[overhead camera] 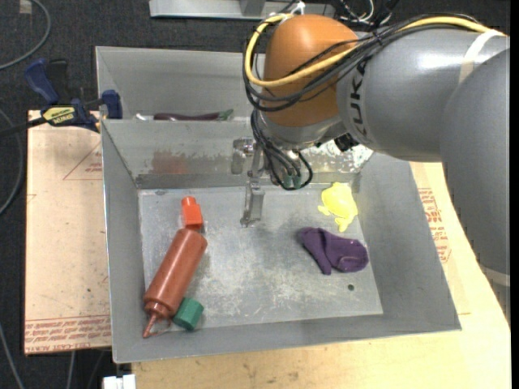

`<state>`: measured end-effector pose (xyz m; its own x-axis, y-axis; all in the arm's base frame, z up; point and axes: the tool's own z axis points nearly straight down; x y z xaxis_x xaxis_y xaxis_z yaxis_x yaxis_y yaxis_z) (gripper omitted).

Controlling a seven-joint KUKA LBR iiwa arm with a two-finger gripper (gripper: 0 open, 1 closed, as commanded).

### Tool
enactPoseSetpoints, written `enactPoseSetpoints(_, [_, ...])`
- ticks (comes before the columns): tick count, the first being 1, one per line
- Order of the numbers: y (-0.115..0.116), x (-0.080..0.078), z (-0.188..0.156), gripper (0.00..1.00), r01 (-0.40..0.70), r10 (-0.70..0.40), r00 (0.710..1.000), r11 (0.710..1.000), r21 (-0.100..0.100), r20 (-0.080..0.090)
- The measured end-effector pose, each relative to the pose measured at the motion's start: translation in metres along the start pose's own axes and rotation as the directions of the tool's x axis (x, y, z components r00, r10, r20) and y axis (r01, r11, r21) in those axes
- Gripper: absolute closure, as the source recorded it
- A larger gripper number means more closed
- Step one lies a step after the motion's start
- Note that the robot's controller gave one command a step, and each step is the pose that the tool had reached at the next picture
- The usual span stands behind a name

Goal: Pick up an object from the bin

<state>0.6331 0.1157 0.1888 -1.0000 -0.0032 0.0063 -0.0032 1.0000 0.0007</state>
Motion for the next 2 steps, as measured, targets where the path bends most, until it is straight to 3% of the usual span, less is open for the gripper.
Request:
enactPoseSetpoints(1, [-0.001, -0.001, -0.005, 0.00, -0.002, 0.002, 1.000, 1.000, -0.001, 0.008])
enactPoseSetpoints(2, [0.018, 0.003, 0.030, 0.00, 0.126, -0.126, 0.992, 0.992, 0.000, 0.010])
